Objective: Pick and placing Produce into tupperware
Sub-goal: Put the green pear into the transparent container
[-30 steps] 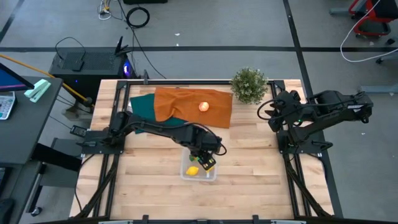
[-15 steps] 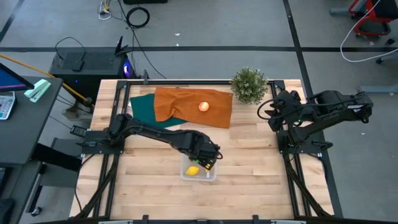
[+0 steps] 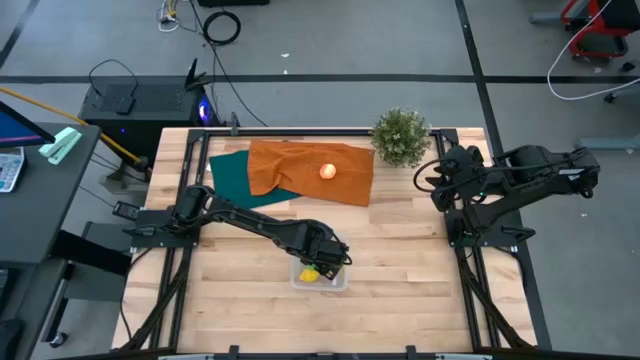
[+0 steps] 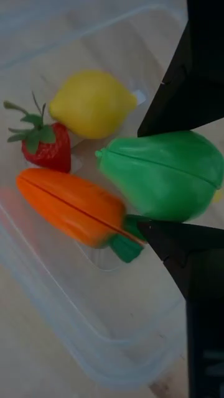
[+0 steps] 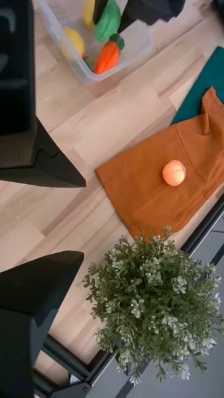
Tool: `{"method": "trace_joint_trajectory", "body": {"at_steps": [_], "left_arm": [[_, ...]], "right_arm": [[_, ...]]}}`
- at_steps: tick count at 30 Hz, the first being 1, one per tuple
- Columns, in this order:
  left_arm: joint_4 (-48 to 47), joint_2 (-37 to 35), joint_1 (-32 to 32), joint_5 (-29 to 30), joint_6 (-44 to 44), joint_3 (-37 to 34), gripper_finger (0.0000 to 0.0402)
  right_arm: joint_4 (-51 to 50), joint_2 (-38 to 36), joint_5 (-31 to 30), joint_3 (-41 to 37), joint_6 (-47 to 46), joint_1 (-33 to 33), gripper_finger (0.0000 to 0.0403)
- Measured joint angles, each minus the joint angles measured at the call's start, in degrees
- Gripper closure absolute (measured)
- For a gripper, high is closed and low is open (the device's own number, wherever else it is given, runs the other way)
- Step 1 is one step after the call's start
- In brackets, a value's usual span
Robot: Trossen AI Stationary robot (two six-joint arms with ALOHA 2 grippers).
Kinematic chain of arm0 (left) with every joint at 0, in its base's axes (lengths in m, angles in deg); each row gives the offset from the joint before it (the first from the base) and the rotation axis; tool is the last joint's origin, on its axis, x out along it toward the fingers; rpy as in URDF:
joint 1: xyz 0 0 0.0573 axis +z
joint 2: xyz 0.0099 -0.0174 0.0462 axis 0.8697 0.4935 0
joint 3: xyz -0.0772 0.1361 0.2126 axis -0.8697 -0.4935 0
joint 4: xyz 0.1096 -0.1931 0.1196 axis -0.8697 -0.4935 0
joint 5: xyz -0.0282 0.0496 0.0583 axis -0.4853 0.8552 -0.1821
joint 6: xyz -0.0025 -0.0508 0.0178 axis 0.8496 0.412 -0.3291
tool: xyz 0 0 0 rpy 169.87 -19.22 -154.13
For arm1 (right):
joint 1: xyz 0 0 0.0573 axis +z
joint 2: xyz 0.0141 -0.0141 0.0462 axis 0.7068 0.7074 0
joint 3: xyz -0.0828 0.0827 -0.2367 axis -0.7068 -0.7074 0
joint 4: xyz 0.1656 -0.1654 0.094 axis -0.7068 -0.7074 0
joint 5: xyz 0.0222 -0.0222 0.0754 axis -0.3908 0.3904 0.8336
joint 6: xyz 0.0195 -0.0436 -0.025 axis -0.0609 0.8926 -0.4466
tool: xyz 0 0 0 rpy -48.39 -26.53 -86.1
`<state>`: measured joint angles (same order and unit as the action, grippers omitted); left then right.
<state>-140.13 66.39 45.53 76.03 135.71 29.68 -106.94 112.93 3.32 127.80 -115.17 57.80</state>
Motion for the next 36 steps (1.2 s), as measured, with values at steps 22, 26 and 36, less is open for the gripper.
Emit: {"method": "trace_joint_trajectory", "body": {"at_steps": [22, 26, 36], "left_arm": [[7.96, -0.07, 0.48, -1.11, -0.53, -4.68, 0.0177], [8.12, -0.07, 0.48, -1.11, -0.59, -4.68, 0.0172], [8.15, -0.07, 0.48, -1.11, -0.76, -4.68, 0.0136]], "right_arm": [[0.58, 1.40, -0.01, 0.00, -0.04, -0.01, 0.0257], [0.58, 1.42, 0.01, 0.00, 0.05, -0.01, 0.0257], [0.56, 1.42, 0.24, 0.00, 0.11, 0.00, 0.0257]]}}
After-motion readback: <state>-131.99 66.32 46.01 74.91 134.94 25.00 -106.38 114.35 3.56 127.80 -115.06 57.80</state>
